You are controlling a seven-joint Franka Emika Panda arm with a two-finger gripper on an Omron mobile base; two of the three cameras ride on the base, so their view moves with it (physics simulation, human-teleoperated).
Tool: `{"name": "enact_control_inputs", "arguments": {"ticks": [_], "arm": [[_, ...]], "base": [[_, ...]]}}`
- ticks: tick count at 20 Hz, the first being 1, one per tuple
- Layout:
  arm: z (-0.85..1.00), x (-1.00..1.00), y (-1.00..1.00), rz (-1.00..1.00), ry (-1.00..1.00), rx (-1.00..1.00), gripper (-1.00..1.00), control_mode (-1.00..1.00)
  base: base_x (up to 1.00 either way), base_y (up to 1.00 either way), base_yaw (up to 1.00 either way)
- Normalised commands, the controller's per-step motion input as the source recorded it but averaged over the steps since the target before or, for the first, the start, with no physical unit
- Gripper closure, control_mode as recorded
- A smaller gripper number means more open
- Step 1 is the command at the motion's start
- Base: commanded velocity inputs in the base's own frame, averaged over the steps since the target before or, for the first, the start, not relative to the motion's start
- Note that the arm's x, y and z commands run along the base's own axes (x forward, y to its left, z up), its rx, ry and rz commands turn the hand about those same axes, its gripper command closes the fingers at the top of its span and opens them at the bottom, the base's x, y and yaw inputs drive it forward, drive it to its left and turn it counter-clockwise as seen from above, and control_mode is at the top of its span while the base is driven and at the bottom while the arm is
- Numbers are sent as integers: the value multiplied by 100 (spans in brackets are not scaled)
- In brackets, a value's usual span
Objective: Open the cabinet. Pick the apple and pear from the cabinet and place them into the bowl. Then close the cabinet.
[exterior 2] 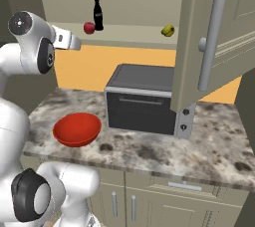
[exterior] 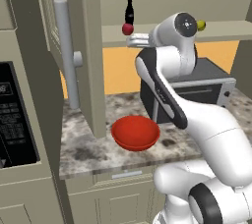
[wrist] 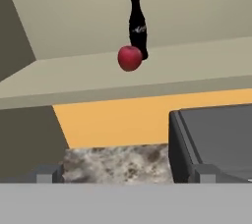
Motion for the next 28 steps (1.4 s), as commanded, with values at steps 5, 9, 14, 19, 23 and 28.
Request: {"name": "enact_control_inputs", "arguments": {"ticks": [5, 9, 14, 19, 23, 28], "arm": [[12, 28, 0, 0, 0, -1, -100, -100], [2, 29, -1, -2, 0, -5, -100, -100], [0, 26, 0, -2, 0, -7, -100, -100], [2, 32, 0, -1, 0, -2, -100, -100], [0, 39, 0, -1, 0, 0, -100, -100], [0, 40, 0, -1, 0, 0, -100, -100]], "base": [[0, 0, 0], [0, 0, 0], [0, 0, 0], [0, 0, 0], [0, 0, 0], [0, 0, 0]]}}
